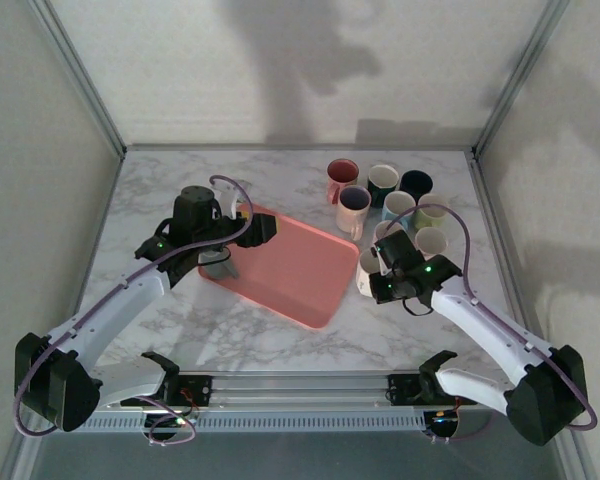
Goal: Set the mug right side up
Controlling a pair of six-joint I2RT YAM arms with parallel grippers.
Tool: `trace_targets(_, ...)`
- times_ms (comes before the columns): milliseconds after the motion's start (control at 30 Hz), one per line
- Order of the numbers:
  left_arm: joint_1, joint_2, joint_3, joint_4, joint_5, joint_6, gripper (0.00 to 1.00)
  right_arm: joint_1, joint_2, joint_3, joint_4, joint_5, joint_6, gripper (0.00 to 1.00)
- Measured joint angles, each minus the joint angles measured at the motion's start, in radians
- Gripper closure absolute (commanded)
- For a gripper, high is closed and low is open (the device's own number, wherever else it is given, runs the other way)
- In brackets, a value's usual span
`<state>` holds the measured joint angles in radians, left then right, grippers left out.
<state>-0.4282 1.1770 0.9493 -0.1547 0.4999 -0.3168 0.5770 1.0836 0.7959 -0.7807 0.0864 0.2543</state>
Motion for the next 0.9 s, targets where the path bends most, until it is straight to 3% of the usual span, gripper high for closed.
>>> trace_targets(367,0.0,-0.007,-0.003,-0.005,-0.017,0.008,0.27,0.006,0.033,-0.043,0.083,0.038,0.025,1.0)
trace_targets(600,0.0,-0.01,-0.003,-0.008,-0.029,0.019,0.27,0.01,0.033,-0.054,0.111,0.045,0.03,0.72)
trace_targets(900,0.0,-0.013,-0.003,-0.019,-0.039,0.026,0.27,0.011,0.032,-0.061,0.106,0.033,0.082,0.61)
